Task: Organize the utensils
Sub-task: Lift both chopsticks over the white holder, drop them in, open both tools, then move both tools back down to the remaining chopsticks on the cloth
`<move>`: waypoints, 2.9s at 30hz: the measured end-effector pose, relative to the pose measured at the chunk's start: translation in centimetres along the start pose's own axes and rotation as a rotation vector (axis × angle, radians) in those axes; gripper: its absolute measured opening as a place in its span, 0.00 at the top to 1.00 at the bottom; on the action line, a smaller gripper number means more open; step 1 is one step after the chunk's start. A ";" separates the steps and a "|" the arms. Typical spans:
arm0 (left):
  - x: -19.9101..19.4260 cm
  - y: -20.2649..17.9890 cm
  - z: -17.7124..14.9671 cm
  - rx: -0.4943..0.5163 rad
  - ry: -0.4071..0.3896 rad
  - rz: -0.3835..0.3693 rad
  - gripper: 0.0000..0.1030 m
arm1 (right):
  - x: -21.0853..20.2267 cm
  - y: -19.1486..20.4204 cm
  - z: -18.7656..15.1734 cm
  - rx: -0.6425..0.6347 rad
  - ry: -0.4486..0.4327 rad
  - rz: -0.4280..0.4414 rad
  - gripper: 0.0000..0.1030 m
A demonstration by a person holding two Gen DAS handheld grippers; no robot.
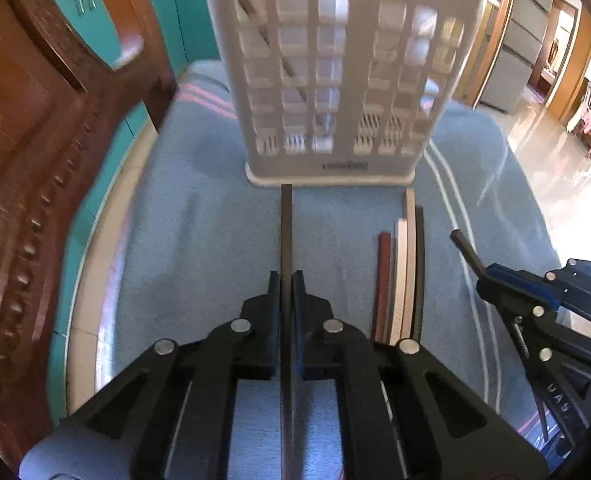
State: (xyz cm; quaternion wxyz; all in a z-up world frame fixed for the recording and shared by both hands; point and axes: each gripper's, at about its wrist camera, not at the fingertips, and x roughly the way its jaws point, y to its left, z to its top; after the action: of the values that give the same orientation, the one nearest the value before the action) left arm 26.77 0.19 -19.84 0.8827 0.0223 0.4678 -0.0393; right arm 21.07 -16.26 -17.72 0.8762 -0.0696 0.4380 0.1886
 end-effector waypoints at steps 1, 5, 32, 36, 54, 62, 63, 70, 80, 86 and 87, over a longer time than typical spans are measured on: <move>-0.6 0.1 0.1 -0.004 -0.021 0.001 0.93 | -0.6 -0.1 0.1 0.002 -0.023 0.003 0.94; -3.4 0.3 0.4 -0.003 -0.126 0.009 0.93 | -3.4 -0.6 0.7 0.014 -0.118 0.012 0.94; -23.1 6.1 11.9 -0.208 -0.775 -0.129 0.93 | -22.4 -2.2 13.6 0.100 -0.686 0.108 0.94; -19.9 6.8 13.1 -0.269 -0.769 -0.112 0.93 | -22.7 -2.0 15.8 0.108 -0.754 0.077 0.94; -13.9 5.3 13.2 -0.198 -0.594 -0.087 0.80 | -13.1 -1.5 15.8 0.071 -0.663 -0.048 0.94; -14.9 4.8 9.9 -0.159 -0.633 -0.050 0.70 | -15.9 -1.6 12.1 0.080 -0.717 -0.042 0.83; -14.8 4.6 9.5 -0.151 -0.629 -0.044 0.70 | -16.6 -1.6 11.6 0.076 -0.731 -0.033 0.82; -12.3 4.1 6.4 -0.101 -0.492 -0.057 0.69 | -16.9 -0.5 5.4 -0.070 -0.679 0.152 0.67; -7.1 3.4 3.0 -0.105 -0.223 -0.068 0.66 | 0.0 -2.6 3.0 0.161 -0.065 0.177 0.63; -7.5 3.5 2.6 -0.101 -0.223 -0.058 0.58 | 3.9 -0.3 2.5 0.133 0.047 0.081 0.62; -7.7 3.5 2.5 -0.097 -0.226 -0.053 0.57 | 4.5 -0.1 2.6 0.136 0.059 0.065 0.61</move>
State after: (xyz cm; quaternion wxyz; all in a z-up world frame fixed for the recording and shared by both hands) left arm 24.83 3.86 -12.12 0.9285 -0.0374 0.3671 -0.0424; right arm 25.47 -14.41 -19.74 0.8589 -0.0011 0.4776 0.1849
